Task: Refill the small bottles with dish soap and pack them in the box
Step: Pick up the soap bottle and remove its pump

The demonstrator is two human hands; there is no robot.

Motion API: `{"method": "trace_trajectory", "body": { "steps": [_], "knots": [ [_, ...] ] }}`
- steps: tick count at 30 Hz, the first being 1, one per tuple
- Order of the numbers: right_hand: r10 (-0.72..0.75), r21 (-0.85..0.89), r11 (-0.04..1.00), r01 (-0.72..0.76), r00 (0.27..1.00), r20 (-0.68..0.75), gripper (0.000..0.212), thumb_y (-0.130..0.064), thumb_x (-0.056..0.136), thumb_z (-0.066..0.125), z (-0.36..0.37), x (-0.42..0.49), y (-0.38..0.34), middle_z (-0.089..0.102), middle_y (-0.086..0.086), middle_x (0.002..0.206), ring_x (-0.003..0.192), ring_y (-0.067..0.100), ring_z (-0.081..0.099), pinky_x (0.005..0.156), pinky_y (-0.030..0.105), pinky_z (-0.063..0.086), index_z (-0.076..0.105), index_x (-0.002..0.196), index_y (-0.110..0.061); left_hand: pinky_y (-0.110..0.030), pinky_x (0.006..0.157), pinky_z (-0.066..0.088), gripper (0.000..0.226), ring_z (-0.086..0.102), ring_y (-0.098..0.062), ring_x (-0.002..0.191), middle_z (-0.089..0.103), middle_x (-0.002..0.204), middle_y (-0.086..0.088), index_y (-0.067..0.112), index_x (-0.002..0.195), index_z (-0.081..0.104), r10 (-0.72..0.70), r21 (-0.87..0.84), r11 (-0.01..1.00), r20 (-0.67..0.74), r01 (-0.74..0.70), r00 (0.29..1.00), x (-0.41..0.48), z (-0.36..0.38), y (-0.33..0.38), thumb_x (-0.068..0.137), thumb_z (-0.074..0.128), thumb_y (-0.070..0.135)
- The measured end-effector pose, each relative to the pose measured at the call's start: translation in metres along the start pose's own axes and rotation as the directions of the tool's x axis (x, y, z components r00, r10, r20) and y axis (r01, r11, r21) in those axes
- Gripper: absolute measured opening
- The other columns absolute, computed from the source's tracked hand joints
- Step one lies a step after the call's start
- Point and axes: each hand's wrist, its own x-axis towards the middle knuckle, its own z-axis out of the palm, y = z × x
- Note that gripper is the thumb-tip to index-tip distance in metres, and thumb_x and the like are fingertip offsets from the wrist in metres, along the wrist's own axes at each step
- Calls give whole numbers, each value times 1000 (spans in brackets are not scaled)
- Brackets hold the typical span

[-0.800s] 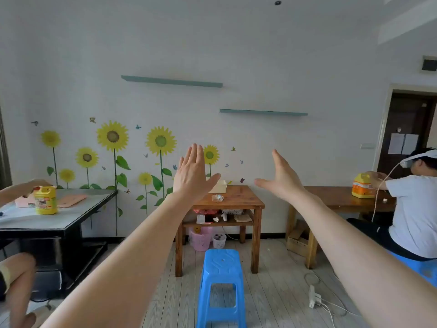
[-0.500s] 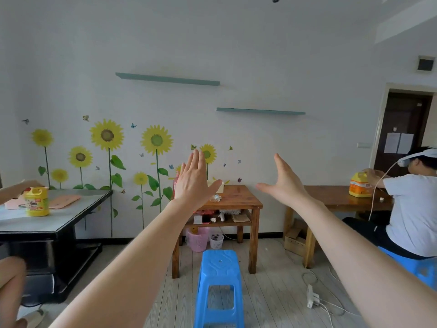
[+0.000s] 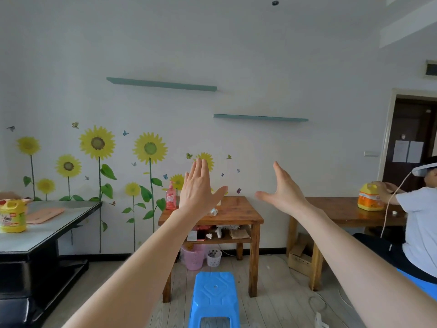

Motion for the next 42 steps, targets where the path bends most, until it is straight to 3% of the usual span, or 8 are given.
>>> {"method": "trace_trajectory", "body": {
  "steps": [9,23,42],
  "knots": [
    [-1,-4,1000,1,1000,29,100,-40,79,68,15,95,87,7,3,158,143,20,14,111,34,20,1,149,-12,-33,114,-2,92,-7,-16,142,-5,156,-7,8,145,-5,-49,-29,998,1,49,999,78,87,10,86,46,56],
    [-7,26,1000,6,999,49,100,-39,78,70,52,180,172,9,3,158,143,20,16,111,34,22,4,149,-13,-32,112,-3,93,-6,-15,142,-5,156,-6,9,145,-5,-77,-1,997,11,77,997,153,192,-3,85,46,57],
    [18,46,999,-21,998,68,98,-40,79,68,127,366,299,10,3,158,143,18,14,111,32,19,4,149,-13,-32,114,0,95,-4,-16,143,-4,156,-7,7,146,-3,-90,16,996,71,89,993,328,354,-41,84,45,61]
  ]
}}
